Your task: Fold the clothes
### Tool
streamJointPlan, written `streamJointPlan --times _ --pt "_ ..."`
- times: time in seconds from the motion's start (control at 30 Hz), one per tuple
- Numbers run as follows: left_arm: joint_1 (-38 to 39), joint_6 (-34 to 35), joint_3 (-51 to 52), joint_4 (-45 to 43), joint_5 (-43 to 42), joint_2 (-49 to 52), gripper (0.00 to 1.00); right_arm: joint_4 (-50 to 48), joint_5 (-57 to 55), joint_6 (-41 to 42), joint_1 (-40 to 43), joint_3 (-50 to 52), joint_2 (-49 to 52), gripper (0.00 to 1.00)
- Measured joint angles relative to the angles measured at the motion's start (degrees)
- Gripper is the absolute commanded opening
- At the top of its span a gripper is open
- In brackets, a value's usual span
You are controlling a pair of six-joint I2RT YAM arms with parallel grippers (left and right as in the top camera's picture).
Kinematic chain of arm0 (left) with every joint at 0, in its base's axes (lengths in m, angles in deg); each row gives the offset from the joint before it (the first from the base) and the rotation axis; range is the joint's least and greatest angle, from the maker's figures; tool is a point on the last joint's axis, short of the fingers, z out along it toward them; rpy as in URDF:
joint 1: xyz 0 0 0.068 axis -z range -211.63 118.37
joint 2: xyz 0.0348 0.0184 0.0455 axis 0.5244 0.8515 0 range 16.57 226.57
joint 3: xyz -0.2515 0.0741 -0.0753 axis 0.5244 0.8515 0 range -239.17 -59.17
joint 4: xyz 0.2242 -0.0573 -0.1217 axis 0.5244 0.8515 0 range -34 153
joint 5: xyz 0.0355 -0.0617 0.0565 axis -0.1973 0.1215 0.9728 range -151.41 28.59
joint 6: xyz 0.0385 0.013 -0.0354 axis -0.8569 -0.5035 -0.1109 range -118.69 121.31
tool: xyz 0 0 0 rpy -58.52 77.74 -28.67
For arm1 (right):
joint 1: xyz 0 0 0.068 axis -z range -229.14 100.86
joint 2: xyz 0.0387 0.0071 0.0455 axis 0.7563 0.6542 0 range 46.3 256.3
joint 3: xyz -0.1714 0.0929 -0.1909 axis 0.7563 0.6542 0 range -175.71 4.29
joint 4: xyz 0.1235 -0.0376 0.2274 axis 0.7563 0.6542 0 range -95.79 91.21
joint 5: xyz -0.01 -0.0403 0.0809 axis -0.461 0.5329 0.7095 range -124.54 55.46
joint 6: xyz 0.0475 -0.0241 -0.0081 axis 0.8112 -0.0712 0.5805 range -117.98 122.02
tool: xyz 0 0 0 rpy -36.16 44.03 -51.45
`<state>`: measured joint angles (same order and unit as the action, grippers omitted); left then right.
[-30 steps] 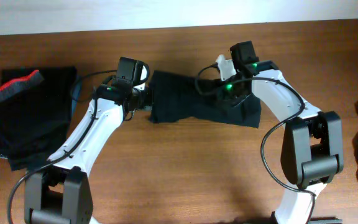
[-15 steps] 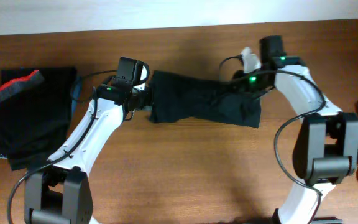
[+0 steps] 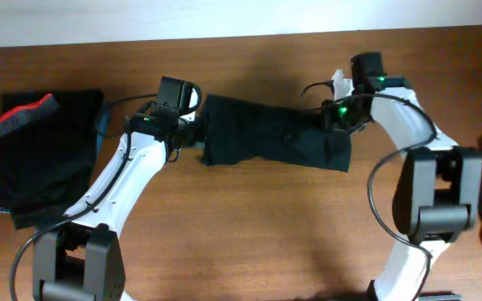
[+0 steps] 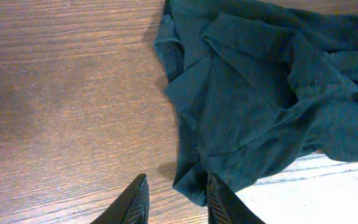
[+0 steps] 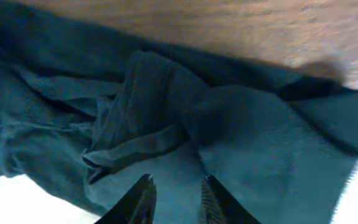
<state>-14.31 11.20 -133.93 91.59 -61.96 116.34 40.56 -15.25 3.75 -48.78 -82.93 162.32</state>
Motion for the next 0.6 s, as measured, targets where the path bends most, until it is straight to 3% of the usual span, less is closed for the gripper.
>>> streamJointPlan --times 0.23,0.6 --pt "0.0 0.0 0.0 0.0 0.0 0.0 0.31 2.6 -1.2 0.0 -3.8 0.0 5.2 0.25" --pt "0.0 0.0 0.0 -0.1 0.0 0.0 0.31 11.7 -1.3 -1.0 -6.2 -0.1 5.2 0.26"
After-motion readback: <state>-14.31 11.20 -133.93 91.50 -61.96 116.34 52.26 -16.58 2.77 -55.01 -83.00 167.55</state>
